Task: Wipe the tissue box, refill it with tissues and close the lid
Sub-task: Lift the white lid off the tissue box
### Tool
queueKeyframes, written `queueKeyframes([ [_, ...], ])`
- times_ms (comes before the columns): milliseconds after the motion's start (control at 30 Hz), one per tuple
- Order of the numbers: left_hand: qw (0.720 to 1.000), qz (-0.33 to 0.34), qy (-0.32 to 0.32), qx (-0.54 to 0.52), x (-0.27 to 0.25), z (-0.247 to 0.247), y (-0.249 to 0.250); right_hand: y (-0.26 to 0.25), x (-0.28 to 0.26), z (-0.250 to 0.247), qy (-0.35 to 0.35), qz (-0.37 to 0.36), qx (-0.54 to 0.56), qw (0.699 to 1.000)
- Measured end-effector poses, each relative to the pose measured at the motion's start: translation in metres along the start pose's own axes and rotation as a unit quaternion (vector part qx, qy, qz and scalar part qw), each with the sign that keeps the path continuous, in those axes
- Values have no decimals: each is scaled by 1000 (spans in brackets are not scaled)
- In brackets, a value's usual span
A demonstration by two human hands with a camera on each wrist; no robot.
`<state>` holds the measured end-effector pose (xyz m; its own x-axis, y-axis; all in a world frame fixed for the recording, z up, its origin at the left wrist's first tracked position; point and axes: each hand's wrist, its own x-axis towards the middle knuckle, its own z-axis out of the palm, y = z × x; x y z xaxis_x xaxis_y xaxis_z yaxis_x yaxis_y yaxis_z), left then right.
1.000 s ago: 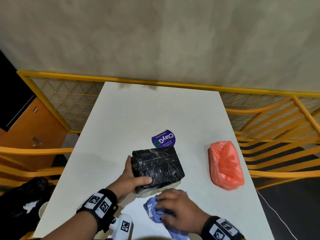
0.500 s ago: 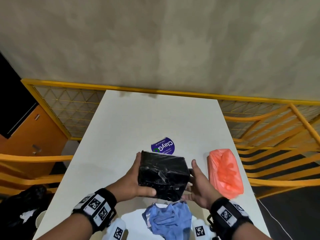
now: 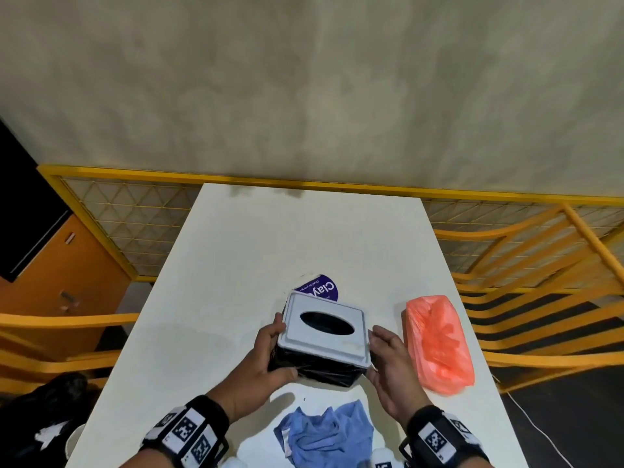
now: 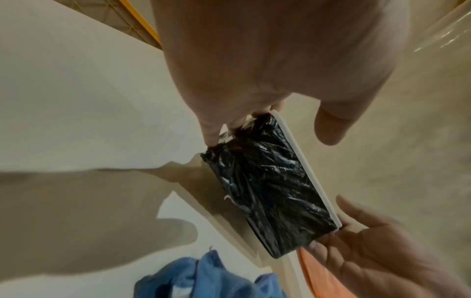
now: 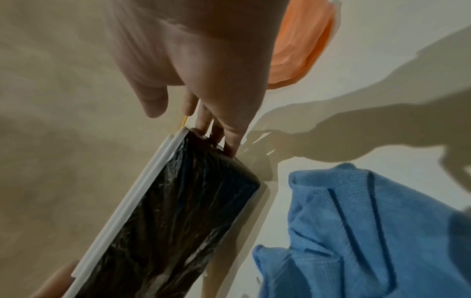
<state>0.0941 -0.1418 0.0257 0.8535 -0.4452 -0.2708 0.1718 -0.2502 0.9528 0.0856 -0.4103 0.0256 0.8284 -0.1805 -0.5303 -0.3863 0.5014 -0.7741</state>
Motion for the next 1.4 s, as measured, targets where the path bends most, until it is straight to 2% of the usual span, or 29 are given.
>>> queueKeyframes([
  [133, 999, -15, 8, 36, -6, 3, -13, 3, -3, 2, -18, -38, -122, 992],
  [267, 981, 11, 52, 184, -13, 6, -17, 8, -9, 0, -49, -67, -196, 977],
  [367, 914, 70, 95, 387, -8, 12, -7, 10, -12, -13, -80, -68, -255, 961],
  [500, 822, 143, 40, 550, 24, 38, 25, 18, -17, -26, -127, -28, -354, 926],
  [567, 795, 116, 9, 596, 39, 55, 38, 22, -19, -23, -139, -35, -414, 899],
  [667, 807, 52, -19, 587, 55, 74, 35, 26, -20, -12, -154, -91, -417, 891],
  [800, 834, 4, 14, 551, 62, 81, 22, 29, -22, 4, -124, -131, -418, 890],
  [967, 844, 5, 38, 535, 64, 82, 28, 33, -20, 5, -115, -134, -439, 881],
  [1133, 851, 7, 29, 525, 67, 81, 42, 30, -18, 9, -94, -111, -427, 892],
  [1200, 862, 15, 32, 506, 67, 85, 46, 25, -13, 7, -90, -114, -434, 889],
  [1300, 871, 22, 42, 488, 65, 82, 49, 19, -9, 5, -121, -108, -467, 869],
  [1400, 894, 36, 52, 443, 63, 70, 54, 16, -12, -1, -133, -79, -468, 870],
])
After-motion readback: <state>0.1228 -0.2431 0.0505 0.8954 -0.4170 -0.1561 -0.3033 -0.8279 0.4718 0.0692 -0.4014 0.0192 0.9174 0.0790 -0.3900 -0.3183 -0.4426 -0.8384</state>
